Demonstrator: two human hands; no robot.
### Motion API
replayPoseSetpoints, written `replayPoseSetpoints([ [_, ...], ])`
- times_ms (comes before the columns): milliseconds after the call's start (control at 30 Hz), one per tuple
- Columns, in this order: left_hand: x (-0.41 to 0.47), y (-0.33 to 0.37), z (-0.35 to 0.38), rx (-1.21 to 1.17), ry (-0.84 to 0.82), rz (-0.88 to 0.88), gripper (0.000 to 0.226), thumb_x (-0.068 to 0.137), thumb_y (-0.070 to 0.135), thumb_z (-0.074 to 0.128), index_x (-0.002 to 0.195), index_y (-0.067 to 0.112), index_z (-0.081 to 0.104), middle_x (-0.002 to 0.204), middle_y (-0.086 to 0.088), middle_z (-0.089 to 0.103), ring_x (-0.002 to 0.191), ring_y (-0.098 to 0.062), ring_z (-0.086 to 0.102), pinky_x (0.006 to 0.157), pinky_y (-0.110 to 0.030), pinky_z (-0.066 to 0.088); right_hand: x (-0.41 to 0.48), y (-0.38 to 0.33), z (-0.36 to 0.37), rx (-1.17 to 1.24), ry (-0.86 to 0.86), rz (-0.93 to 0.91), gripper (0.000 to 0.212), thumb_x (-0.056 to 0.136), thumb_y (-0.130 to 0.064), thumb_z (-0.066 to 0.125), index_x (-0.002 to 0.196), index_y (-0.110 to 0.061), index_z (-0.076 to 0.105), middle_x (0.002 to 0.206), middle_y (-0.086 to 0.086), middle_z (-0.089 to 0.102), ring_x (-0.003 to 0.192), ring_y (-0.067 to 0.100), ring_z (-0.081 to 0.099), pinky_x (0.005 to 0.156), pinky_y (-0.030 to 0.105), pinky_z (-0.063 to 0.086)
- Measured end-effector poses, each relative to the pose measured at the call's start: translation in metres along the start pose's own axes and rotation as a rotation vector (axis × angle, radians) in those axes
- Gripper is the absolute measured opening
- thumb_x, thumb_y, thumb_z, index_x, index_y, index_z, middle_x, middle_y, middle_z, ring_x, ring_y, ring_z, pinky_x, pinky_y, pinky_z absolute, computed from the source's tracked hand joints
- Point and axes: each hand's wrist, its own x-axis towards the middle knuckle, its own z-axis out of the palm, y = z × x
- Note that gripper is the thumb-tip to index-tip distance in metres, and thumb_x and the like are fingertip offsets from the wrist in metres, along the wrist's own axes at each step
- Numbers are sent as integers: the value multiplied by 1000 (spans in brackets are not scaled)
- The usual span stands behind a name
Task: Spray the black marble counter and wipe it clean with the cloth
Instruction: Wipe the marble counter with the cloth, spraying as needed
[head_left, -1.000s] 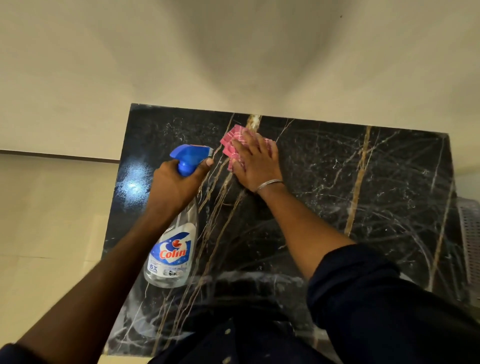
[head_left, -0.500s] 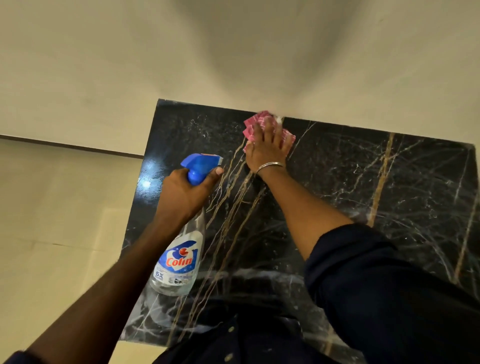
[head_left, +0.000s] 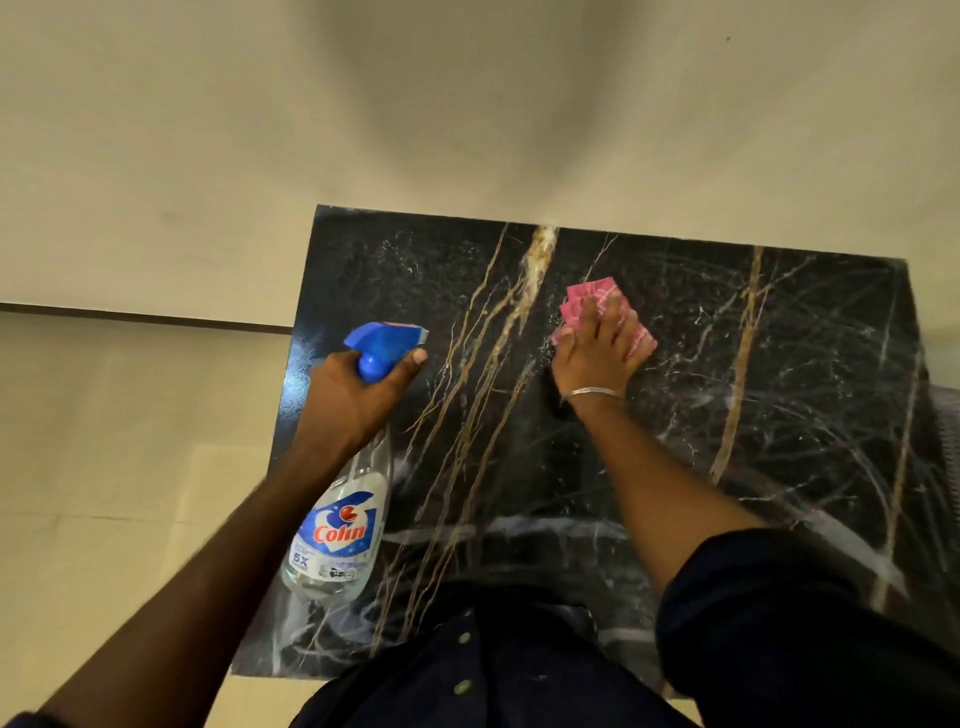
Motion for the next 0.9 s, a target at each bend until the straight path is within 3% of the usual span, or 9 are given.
replayPoseSetpoints([
  [167,-11,-16,-8,54,-28,-39,42,84,49,65,96,9,67,77,-10,71,67,-22,67,62,-26,51,-71,-76,35,-102,-87,-357,63,102,-45,24,158,-28,3,166,5,-8,151,35,-10,116,67,-4],
  [300,-26,-31,-18,82,-11,-82,41,84,48,66,98,9,66,72,-5,67,68,-20,66,59,-24,47,-78,-58,35,-193,-122,-566,61,102,-48,23,158,-31,6,167,1,-6,153,30,-7,119,58,-9],
  [367,-33,-41,-26,66,6,-95,42,85,47,66,102,8,66,73,-5,67,68,-20,66,60,-23,47,-73,-32,30,-180,-79,-504,60,100,-49,19,157,-32,9,167,1,-1,153,30,-3,119,59,-6],
  [467,-44,-53,-37,48,29,-112,42,86,46,65,99,7,67,72,-8,67,67,-23,66,63,-24,49,-75,-8,25,-119,-24,-269,64,96,-47,18,157,-31,15,167,3,4,153,31,0,118,63,-1],
  [600,-59,-68,-46,39,57,-147,41,85,48,65,92,8,67,69,-8,67,67,-25,67,62,-25,49,-90,-38,32,-60,-16,-53,68,95,-44,23,159,-24,9,166,9,-7,151,37,-8,116,65,-9],
  [667,-64,-76,-49,34,60,-178,41,84,49,66,91,8,67,68,-9,67,66,-24,67,60,-23,48,-102,-69,40,-29,-44,-33,68,100,-42,31,159,-23,4,165,10,-13,150,39,-13,115,66,-12],
  [800,-69,-89,-55,31,61,-204,41,84,50,66,89,9,68,69,-9,68,65,-23,67,58,-22,46,-139,-131,63,-121,-148,-371,70,102,-41,33,158,-25,-5,164,8,-18,149,39,-19,114,65,-15],
  [900,-68,-95,-57,33,72,-222,42,84,50,66,89,8,68,72,-12,69,68,-25,67,60,-24,47,-143,-138,69,-207,-172,-565,65,103,-44,28,158,-27,-4,165,6,-15,151,35,-14,115,61,-13],
])
